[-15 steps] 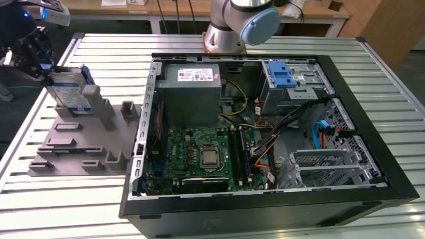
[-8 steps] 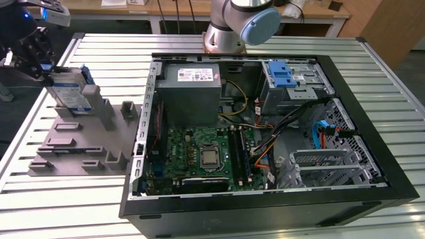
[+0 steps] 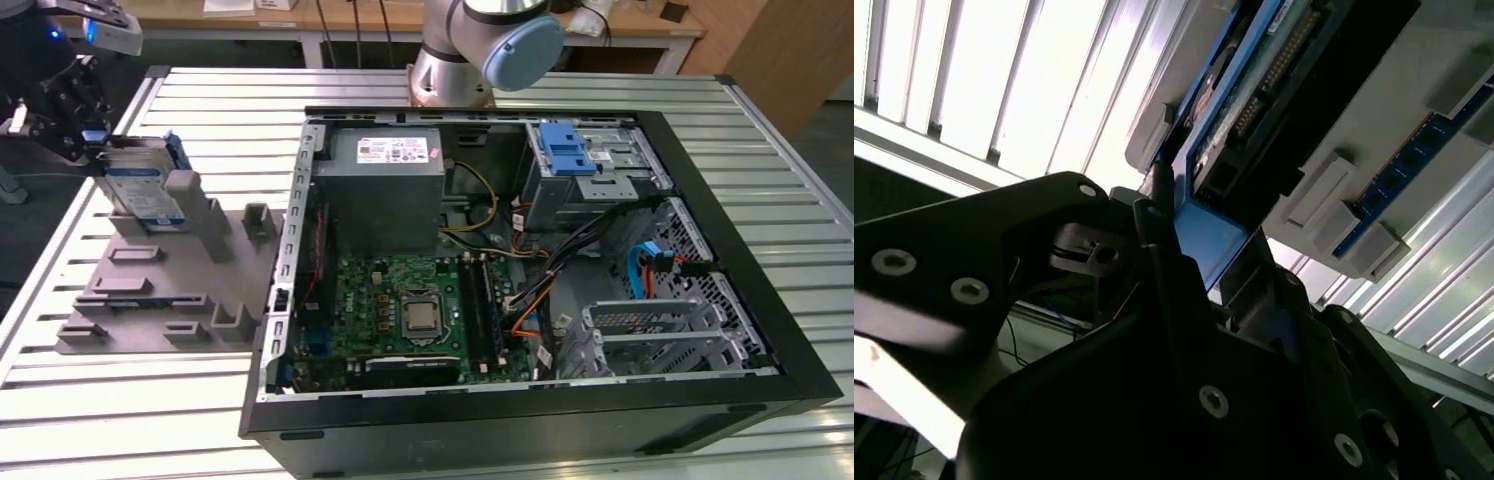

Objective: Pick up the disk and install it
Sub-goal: 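Pick up the disk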

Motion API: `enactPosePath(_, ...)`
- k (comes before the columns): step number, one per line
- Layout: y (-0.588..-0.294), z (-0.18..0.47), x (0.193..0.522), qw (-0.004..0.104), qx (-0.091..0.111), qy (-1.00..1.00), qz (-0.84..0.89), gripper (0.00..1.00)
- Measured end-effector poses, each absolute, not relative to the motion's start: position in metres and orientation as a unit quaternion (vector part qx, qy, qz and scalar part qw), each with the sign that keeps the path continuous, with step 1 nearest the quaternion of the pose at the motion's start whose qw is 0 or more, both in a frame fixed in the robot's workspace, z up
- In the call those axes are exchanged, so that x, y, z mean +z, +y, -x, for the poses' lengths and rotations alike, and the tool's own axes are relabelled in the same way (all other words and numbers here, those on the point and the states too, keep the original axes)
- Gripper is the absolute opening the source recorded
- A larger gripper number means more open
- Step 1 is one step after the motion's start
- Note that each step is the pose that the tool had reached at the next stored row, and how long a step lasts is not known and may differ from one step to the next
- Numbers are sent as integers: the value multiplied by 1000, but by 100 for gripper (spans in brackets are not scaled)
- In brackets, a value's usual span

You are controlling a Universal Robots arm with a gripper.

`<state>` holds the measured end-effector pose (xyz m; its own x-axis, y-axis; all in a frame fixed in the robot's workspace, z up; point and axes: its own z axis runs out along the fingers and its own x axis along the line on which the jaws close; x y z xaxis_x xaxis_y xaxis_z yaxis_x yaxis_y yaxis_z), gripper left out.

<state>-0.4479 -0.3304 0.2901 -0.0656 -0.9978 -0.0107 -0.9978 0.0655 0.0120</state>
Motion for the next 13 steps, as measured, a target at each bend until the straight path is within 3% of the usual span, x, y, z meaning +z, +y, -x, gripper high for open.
enactPosePath(4,-330,448,290,0,-8,-730,-684,43)
enactPosePath(5,-330,448,290,0,-8,-730,-684,36)
enactPosePath(13,-330,448,290,0,-8,-730,-684,36)
